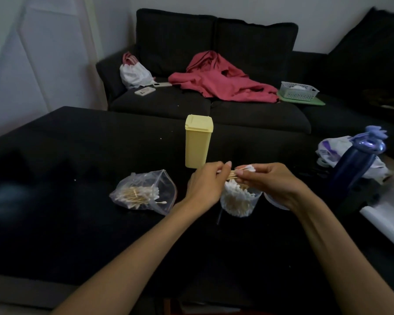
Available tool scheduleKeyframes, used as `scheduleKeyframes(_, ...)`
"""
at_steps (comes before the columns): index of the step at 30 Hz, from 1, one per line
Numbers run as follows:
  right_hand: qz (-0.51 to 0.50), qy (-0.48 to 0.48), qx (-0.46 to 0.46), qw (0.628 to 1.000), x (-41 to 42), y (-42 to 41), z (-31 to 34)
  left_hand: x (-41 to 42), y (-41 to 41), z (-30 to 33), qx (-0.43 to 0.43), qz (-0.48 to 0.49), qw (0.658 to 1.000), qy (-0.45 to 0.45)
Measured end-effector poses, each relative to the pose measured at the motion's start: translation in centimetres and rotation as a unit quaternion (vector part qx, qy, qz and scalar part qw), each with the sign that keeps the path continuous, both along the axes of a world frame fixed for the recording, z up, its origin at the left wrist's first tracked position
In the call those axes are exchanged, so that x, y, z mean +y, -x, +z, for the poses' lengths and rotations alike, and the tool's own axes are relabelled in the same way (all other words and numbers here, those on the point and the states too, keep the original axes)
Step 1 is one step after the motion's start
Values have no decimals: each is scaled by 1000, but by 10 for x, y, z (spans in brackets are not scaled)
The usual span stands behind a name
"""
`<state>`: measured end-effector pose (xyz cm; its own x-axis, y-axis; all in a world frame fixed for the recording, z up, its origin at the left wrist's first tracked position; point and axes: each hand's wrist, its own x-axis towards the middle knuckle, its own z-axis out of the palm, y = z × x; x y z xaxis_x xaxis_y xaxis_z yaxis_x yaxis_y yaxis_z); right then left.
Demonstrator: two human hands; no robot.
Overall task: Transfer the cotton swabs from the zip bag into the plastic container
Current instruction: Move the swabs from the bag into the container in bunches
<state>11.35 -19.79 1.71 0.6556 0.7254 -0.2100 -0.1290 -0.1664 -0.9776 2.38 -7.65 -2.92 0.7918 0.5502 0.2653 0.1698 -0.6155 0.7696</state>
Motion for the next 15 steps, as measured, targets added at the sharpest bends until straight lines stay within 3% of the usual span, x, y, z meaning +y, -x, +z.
scheduleKeyframes(5, -33, 74, -23, 996, -22, -28, 16, -7, -24, 12, 64, -55, 996, 23)
scheduleKeyframes(8, -48, 73, -51, 995, -36, -44, 22, 0, -18, 16, 106, -47, 992, -57)
scheduleKeyframes(10, -42, 111, -92, 989, -41, -51, 24, 5, -14, 16, 168, -82, 977, -104)
scheduleKeyframes(12, -28, 161, -143, 976, -41, -53, 25, 7, -17, 14, 231, -117, 962, -90)
scheduleKeyframes(15, -10, 191, -217, 957, -37, -53, 23, 7, -26, 8, 261, -135, 954, -64)
